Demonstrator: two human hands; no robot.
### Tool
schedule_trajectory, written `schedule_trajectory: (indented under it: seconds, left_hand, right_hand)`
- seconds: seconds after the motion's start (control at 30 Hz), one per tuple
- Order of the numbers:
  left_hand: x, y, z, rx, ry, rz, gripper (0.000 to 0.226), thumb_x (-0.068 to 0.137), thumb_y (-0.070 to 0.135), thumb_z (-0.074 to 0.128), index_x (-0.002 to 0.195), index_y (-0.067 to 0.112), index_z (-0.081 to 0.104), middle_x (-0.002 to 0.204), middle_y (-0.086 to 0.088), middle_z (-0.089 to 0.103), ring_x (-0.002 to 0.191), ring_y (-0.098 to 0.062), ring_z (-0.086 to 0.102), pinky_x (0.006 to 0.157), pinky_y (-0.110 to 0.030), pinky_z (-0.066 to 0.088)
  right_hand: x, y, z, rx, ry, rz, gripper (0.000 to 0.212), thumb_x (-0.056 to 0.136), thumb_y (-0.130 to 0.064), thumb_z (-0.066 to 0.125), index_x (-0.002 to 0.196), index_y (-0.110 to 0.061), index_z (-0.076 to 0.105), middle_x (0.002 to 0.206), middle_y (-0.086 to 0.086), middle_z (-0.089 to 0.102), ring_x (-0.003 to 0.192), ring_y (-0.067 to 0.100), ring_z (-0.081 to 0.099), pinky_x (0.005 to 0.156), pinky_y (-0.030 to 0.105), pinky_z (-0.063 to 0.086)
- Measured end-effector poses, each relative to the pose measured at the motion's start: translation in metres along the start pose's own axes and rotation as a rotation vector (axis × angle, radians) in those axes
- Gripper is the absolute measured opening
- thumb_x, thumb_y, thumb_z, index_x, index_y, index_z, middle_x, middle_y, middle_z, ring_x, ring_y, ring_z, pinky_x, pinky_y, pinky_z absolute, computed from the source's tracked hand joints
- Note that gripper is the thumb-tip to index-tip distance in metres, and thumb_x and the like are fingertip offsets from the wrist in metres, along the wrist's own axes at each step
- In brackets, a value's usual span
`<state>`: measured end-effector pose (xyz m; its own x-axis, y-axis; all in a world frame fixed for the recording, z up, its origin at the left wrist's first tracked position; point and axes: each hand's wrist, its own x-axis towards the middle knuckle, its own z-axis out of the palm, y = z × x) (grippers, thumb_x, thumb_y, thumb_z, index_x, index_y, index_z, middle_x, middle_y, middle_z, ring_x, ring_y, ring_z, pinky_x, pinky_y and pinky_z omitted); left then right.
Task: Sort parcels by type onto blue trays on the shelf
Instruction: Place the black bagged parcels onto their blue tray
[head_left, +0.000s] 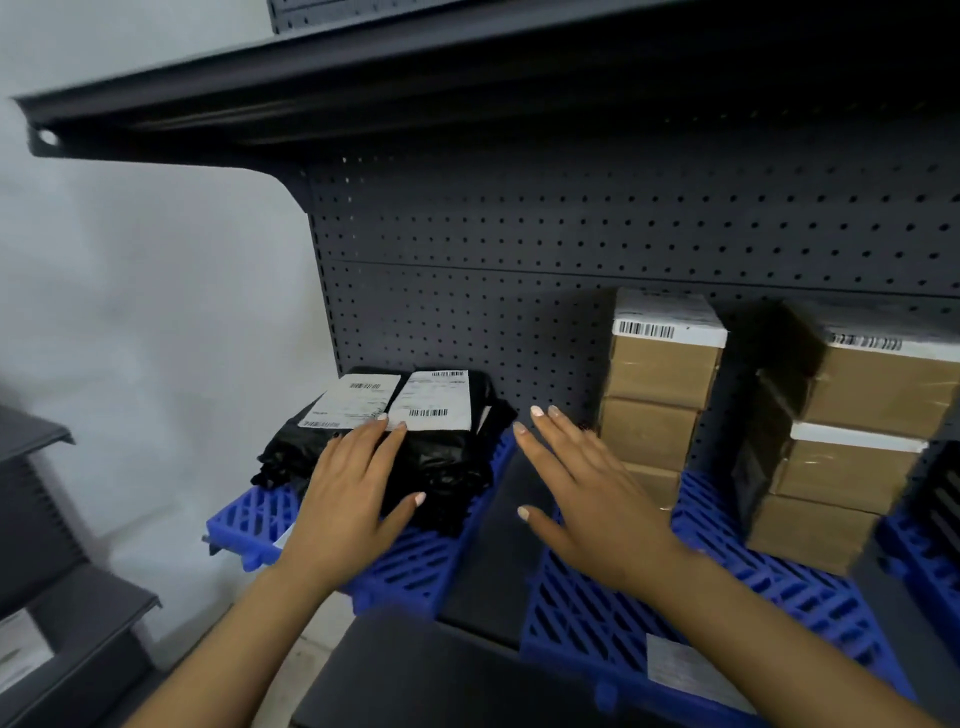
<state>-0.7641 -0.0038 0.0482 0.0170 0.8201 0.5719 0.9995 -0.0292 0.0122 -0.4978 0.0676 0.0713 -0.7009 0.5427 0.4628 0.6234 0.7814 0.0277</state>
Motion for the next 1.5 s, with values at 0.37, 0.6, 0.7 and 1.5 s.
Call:
schedule_trajectory:
  seconds: [0.37,0.6,0.7,1.5]
  left_hand:
    - [0.040,-0.067,0.032,-0.114,-0.040,0.223,0.065,0.089,0.068,0.034,0.137,0.025,0.043,0.131,-0.011,0.054,0.128,-0.031,0.043,0.106,-0.053,0.034]
    - [0.042,-0.087,0.046,-0.324,-0.041,0.274,0.069,0.085,0.070,0.040,0.140,0.028,0.041,0.123,0.001,0.063,0.124,-0.026,0.047,0.104,-0.040,0.033]
    - [0.046,-0.093,0.047,-0.354,-0.085,0.295,0.075,0.080,0.074,0.039,0.142,0.032,0.037,0.126,0.000,0.061,0.125,-0.028,0.047,0.107,-0.043,0.029]
    - [0.049,-0.088,0.039,-0.359,-0.203,0.272,0.084,0.079,0.063,0.059,0.147,0.045,0.013,0.113,0.011,0.066,0.119,-0.011,0.049,0.116,-0.041,0.003]
  right_hand:
    - [0.070,-0.055,0.053,0.123,-0.099,0.214,0.088,0.090,-0.058,0.046,0.149,-0.029,-0.014,0.156,-0.001,-0.021,0.144,0.013,-0.014,0.117,0.032,0.003]
    - [0.082,-0.080,0.070,0.205,-0.063,0.378,0.086,0.087,-0.059,0.052,0.150,-0.027,0.004,0.158,0.005,0.011,0.145,0.018,0.006,0.117,0.034,0.013]
    - [0.081,-0.087,0.070,0.174,-0.048,0.426,0.087,0.085,-0.060,0.054,0.150,-0.027,0.006,0.152,0.005,0.027,0.137,0.022,0.027,0.112,0.034,0.024]
    - [0.079,-0.114,0.060,0.120,-0.037,0.581,0.078,0.092,-0.038,0.055,0.149,-0.027,0.002,0.111,0.008,0.062,0.091,0.021,0.061,0.070,0.029,0.048]
